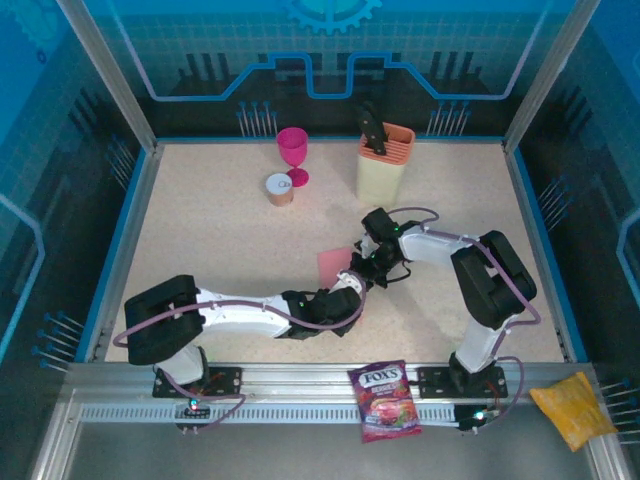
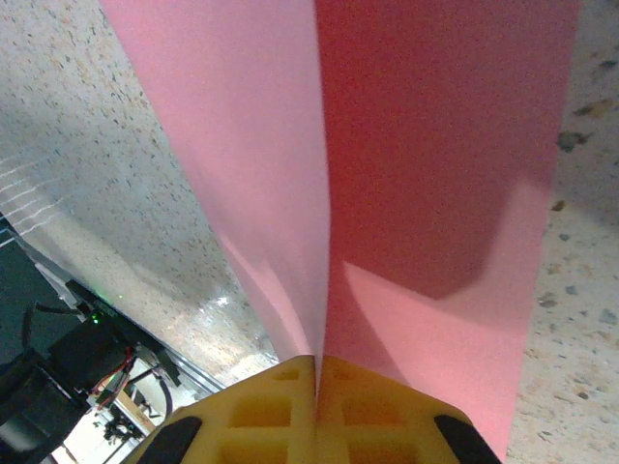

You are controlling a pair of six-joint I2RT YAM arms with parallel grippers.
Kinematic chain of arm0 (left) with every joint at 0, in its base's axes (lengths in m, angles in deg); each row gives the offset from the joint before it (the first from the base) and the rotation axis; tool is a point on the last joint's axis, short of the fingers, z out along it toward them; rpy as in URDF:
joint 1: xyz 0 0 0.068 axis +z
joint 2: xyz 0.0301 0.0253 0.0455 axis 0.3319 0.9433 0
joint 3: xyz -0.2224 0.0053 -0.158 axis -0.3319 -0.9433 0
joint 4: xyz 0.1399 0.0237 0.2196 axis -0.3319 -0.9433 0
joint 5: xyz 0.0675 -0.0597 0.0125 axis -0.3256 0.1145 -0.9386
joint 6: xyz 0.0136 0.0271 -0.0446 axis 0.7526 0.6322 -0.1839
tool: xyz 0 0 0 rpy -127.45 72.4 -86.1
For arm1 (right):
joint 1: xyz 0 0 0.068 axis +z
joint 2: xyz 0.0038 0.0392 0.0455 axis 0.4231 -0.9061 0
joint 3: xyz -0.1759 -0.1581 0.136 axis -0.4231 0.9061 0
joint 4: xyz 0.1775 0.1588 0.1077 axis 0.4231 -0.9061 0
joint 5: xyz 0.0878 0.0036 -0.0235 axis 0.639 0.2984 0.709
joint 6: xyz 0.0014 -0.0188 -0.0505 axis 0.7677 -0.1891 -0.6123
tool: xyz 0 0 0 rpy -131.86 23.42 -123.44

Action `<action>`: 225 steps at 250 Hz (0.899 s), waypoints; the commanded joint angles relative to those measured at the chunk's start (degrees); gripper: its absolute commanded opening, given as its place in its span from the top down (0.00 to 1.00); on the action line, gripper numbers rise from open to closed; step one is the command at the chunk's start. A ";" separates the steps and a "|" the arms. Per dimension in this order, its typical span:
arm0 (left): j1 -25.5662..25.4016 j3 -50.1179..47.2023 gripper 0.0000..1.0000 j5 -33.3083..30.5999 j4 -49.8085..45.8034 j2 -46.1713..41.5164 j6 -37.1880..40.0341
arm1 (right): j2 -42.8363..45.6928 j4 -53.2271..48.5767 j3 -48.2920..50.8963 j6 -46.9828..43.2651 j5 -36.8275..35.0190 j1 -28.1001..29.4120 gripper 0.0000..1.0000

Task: Fold a paper plane with a square sheet of paper (pick it up from the middle)
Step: Fold the triangle a second time at the center of the table.

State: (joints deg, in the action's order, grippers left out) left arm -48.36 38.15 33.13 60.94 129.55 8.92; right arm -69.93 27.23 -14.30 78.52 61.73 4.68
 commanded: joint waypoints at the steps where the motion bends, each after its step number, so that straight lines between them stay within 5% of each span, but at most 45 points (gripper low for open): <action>1: -0.28 1.46 0.60 0.12 1.86 0.59 0.94 | 0.48 -1.76 0.32 -0.50 0.88 0.54 1.00; 81: 0.16 1.41 1.00 5.19 2.52 -0.26 1.72 | 0.12 -1.59 0.32 -0.50 0.84 0.51 1.00; 133: 1.55 1.13 1.00 8.62 2.46 -0.98 0.64 | 0.35 -1.53 0.07 -0.49 0.85 0.55 1.00; 180: 4.05 0.23 1.00 13.86 1.57 -2.78 -1.10 | 2.82 -4.36 -1.54 -2.25 -0.67 -1.93 0.67; 225: 7.20 -0.40 1.00 19.80 -0.28 -4.00 -3.43 | 6.27 -4.17 -0.02 -2.58 -1.34 -7.35 0.63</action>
State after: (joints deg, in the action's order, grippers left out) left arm -42.90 38.26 46.97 62.66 127.71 8.05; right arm -66.80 24.80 -14.45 76.86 61.27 0.77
